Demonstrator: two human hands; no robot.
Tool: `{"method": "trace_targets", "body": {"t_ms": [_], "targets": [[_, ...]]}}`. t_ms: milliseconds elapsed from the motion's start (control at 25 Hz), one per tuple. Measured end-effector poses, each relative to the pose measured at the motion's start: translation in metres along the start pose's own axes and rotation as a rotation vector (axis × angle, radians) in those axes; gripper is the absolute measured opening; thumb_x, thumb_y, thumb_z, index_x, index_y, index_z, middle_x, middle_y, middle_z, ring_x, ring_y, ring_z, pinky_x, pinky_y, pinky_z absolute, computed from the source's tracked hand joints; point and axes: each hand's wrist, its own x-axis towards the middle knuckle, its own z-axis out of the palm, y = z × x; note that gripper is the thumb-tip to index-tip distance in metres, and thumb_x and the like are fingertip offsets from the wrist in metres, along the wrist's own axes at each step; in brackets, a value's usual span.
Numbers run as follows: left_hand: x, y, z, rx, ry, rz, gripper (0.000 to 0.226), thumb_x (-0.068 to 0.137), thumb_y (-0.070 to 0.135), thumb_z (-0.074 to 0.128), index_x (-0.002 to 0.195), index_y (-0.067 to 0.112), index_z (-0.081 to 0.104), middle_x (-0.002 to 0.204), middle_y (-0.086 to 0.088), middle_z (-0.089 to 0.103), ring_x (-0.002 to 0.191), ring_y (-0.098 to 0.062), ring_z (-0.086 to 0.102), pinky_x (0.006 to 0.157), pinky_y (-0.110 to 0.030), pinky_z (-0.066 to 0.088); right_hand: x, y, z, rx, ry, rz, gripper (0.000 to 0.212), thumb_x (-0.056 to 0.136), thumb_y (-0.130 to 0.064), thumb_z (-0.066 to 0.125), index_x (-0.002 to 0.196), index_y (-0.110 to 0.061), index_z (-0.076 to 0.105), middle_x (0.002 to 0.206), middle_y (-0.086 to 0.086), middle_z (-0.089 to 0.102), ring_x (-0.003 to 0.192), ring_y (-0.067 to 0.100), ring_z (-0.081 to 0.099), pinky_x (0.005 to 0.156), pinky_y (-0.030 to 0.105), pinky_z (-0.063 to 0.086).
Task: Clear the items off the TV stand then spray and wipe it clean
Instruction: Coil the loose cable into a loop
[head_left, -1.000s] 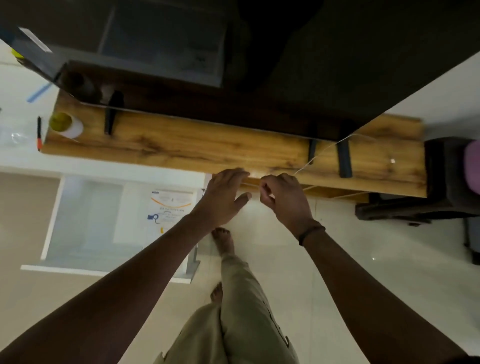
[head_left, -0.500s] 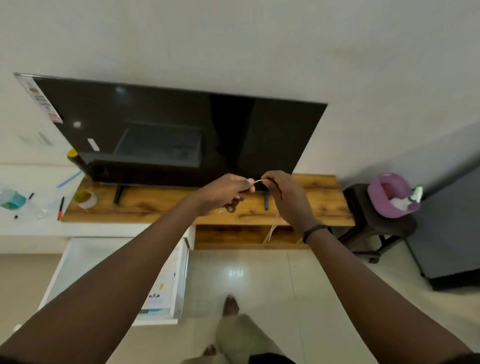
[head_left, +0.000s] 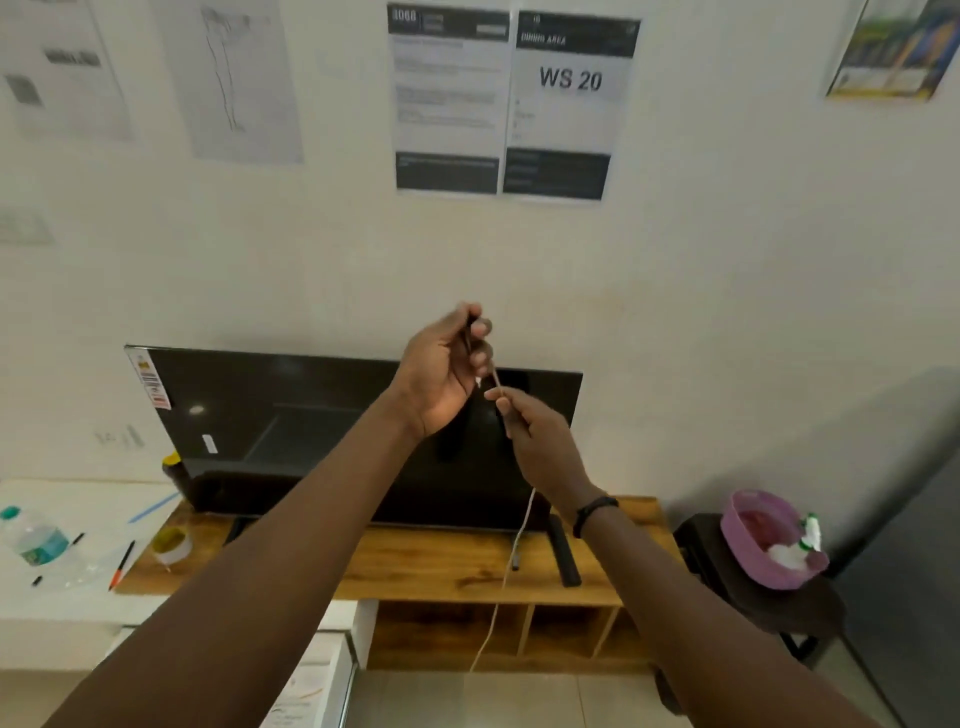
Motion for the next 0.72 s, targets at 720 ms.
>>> {"method": "trace_targets", "body": {"t_ms": [720], "targets": [[0.035,-0.027,0.048,1.215,0.029,0.214,0.029,0.112,0.03,0.036,0.102,0.026,0.064,0.072,0.01,0.066,0.057,-0.008,0.057,0.058,-0.022,0.046,0.047,-0.018,-0.127,-0.303,0.03,-0.311,0.023,0.107,-0.034,0.053,0.115,-0.02,0.07,0.087,-0.014,0.064,0.065,0.005,0.054,0.058,0.024,0.046]]}}
